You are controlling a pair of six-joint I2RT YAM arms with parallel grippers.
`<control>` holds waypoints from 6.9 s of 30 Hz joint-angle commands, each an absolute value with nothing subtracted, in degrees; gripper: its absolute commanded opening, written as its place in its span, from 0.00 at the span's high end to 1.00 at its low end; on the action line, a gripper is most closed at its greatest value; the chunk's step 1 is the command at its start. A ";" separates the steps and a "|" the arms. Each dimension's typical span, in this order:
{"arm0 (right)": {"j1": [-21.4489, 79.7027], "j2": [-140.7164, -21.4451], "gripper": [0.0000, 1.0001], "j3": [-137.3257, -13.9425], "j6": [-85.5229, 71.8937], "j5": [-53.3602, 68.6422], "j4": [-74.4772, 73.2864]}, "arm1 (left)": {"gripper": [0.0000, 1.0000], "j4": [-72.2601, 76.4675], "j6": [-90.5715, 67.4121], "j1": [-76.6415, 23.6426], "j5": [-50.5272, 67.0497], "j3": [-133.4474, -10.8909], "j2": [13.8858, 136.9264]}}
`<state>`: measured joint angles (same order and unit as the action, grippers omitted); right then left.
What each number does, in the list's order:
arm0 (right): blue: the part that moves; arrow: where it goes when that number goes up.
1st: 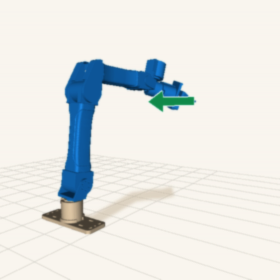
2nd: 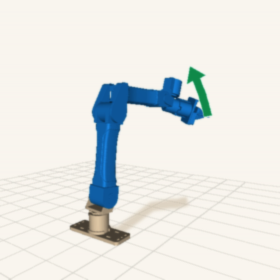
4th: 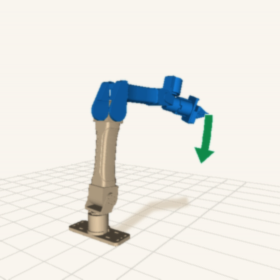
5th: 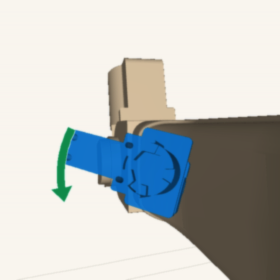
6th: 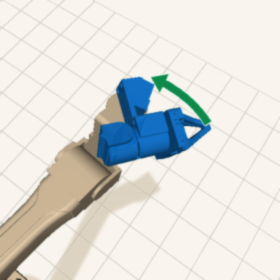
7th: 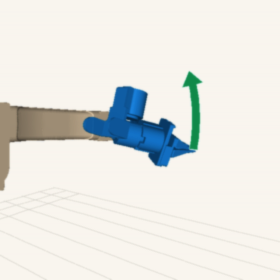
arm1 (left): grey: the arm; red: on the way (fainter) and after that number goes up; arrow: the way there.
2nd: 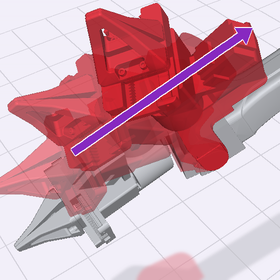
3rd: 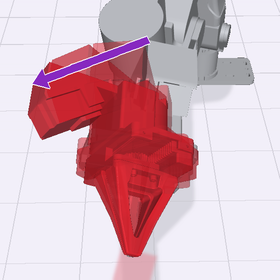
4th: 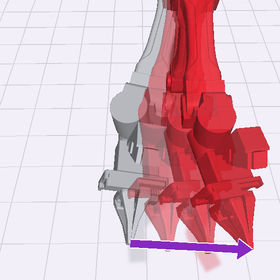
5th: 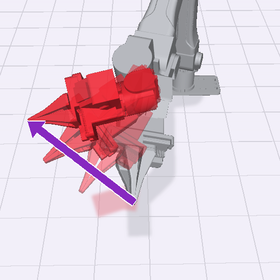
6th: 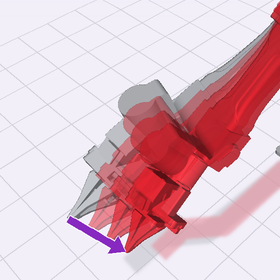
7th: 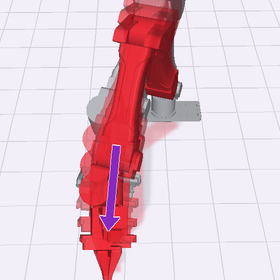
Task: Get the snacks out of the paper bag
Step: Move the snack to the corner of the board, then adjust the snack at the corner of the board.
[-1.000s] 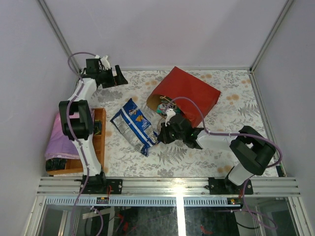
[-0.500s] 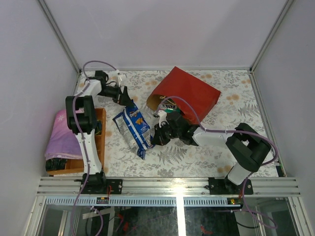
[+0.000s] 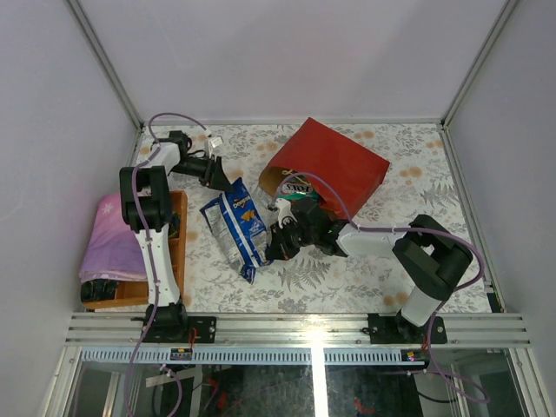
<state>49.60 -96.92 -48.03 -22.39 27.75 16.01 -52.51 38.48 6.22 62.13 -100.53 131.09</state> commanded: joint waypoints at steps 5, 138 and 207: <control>49.39 -96.95 0.92 -50.37 -20.61 29.97 16.27 | 0.99 -55.96 40.62 6.89 63.82 -101.48 129.20; 47.99 -94.82 0.01 -46.83 -20.29 27.51 20.02 | 0.00 -34.03 -7.10 -11.11 8.29 -105.12 107.22; 47.95 -95.62 0.01 -45.79 -18.80 27.03 19.33 | 0.01 0.30 -44.67 3.54 13.12 -82.93 124.75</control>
